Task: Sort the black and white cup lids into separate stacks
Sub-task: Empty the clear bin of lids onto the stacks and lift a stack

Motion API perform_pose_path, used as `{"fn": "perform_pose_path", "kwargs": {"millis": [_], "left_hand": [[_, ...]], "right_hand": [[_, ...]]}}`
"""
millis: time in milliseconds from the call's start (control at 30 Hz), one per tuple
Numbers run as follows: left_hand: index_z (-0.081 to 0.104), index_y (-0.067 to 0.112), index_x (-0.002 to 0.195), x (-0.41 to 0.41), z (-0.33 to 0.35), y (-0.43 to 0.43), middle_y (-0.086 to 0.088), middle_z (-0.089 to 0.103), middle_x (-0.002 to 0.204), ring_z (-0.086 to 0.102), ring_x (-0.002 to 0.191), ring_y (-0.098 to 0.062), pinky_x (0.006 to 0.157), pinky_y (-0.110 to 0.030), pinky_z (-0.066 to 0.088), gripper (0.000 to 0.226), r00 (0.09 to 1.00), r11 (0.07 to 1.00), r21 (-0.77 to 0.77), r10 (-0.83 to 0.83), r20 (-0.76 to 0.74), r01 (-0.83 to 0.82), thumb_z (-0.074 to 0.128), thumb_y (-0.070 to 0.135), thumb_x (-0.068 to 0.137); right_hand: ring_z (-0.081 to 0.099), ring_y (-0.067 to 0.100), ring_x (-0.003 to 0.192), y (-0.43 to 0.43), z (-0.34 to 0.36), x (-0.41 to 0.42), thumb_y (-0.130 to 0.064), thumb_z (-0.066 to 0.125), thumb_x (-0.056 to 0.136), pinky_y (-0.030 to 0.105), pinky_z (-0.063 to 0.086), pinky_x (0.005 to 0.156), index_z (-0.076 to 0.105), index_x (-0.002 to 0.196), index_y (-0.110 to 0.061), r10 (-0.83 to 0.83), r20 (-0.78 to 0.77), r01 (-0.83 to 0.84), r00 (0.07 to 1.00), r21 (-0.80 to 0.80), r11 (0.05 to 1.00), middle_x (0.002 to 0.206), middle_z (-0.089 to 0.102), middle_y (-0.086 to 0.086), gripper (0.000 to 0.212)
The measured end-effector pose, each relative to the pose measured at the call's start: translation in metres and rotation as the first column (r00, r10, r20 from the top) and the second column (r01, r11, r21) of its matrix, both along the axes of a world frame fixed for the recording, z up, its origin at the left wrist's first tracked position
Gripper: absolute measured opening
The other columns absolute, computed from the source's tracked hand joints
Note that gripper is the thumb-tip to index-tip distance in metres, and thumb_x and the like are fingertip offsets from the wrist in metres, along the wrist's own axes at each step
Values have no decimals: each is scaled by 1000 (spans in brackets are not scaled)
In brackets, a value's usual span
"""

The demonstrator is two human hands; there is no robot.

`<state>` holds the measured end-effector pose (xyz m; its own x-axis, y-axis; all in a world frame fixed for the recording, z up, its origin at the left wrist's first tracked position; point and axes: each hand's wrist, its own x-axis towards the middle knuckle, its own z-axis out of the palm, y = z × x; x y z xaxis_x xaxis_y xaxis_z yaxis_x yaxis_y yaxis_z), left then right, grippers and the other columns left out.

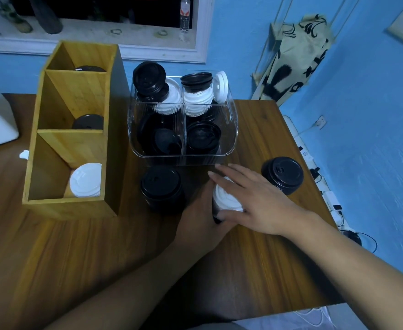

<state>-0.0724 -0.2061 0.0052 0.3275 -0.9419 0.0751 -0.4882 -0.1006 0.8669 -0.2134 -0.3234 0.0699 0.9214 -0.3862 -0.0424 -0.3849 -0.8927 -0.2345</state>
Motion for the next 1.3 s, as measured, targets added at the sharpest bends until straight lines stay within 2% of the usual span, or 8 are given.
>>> {"fn": "perform_pose_path", "kwargs": {"millis": [133,233,533,867,1033,1100,1167,1300], "left_hand": [[34,29,155,1,-3,2,18,46,150,42,138,4,110,-12,34,95,999,999,-40,9,-38,-11,82,54,78],[31,31,156,1,-5,2,19,42,153,38,140,5,111,-13,30,97,998,999,-20,46,-53,-47,81,59,78],[25,34,158,1,-10,0,20,36,156,25,135,14,104,1,16,99,999,998,30,48,-7,-47,79,60,79],[28,33,156,2,-10,0,21,38,152,28,134,15,106,1,19,98,999,999,5,45,-13,-45,80,59,78],[31,33,155,2,-11,1,29,37,143,25,129,27,103,5,18,94,999,999,-2,42,-23,-42,81,56,78],[34,33,153,3,-11,1,35,36,138,28,129,25,104,3,21,92,998,998,-24,58,-34,-59,84,52,78],[34,33,152,4,-11,1,44,34,135,29,128,25,104,3,21,91,997,998,-30,61,-41,-62,85,51,77],[34,36,151,3,-11,1,47,33,134,32,130,22,104,1,23,91,997,997,-42,56,-51,-58,86,49,77]], "right_hand": [[31,8,148,-13,20,13,-58,41,101,35,29,121,40,155,-25,-163,327,72,931,272,960,158,40,-7,63],[59,13,114,-32,34,43,-30,61,100,32,49,100,63,133,-17,-214,489,200,845,83,976,126,66,-1,36],[60,20,107,-69,48,127,-47,63,96,42,53,84,70,116,-26,-84,-123,65,989,-154,986,110,65,-3,30],[61,18,94,-67,37,120,-33,58,100,42,53,82,66,97,-27,-113,-93,109,989,-56,993,99,64,-6,10],[55,11,82,-50,47,92,-20,53,103,24,48,77,63,99,-16,-279,314,269,907,78,960,94,60,-4,12],[57,4,84,-39,56,59,-24,53,104,12,43,73,62,99,-23,-434,434,351,789,260,899,91,62,-10,10],[64,11,92,-27,55,20,-25,53,105,23,50,87,62,95,-27,-614,462,355,640,531,769,94,66,-7,14],[70,21,88,7,28,-41,-25,52,104,44,58,88,69,87,-22,-898,224,217,380,921,322,92,71,7,24]]}}
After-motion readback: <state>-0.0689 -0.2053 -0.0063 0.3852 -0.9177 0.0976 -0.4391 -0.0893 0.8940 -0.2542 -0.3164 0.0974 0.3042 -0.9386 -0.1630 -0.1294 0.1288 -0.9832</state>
